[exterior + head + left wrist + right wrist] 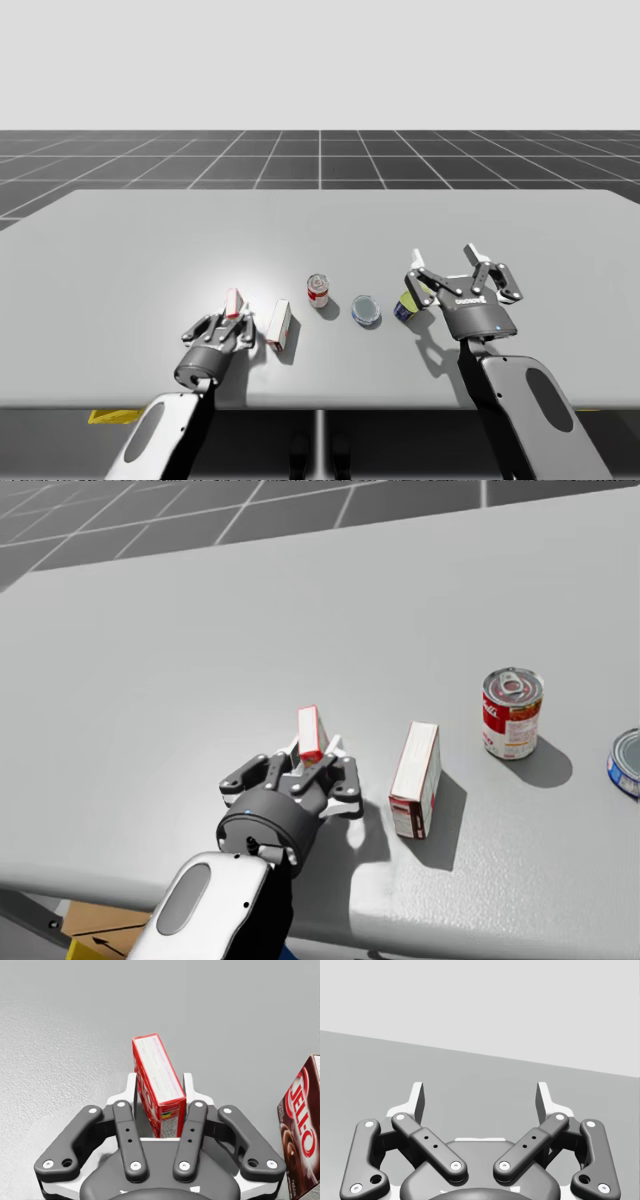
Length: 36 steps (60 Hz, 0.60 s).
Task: Lift the gelatin box off the table.
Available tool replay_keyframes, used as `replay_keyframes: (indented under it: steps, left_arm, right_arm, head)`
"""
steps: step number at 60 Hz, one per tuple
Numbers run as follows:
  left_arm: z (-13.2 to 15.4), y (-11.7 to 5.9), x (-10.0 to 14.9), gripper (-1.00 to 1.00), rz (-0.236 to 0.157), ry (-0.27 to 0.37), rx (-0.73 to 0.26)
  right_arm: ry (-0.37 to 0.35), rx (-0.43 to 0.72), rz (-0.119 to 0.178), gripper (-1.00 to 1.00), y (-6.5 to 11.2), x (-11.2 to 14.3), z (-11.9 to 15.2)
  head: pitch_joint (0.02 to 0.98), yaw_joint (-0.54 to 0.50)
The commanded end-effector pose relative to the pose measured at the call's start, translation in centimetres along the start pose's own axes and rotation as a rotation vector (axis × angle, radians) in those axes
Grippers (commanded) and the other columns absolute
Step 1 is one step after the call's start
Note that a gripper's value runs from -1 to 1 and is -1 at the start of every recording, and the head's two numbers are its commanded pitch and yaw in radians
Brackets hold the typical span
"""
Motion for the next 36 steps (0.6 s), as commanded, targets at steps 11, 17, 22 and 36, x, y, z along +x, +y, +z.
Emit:
replay_keyframes:
  steps: [11,17,22,36]
  left_arm:
    - [-0.21,-0.22,-0.89,1.00,0.003,0.029,-0.041]
    - [-0.18,-0.21,-0.93,1.00,0.000,0.025,-0.045]
    - [-0.21,-0.24,-1.05,1.00,-0.005,0.025,-0.047]
    - [-0.30,-0.46,-1.35,1.00,-0.020,0.026,-0.054]
  right_arm:
    - [-0.005,-0.008,0.006,-1.00,-0.11,0.02,-0.02]
    - [-0.005,-0.011,0.011,-1.00,-0.13,-0.03,-0.05]
    - [-0.005,-0.013,0.011,-1.00,-0.18,-0.06,-0.06]
    - [-0.012,-0.017,0.020,-1.00,-0.35,-0.14,-0.07]
  head:
    - [0.741,0.33]
    - [0.657,0.32]
    - [0.574,0.33]
    - [0.463,0.34]
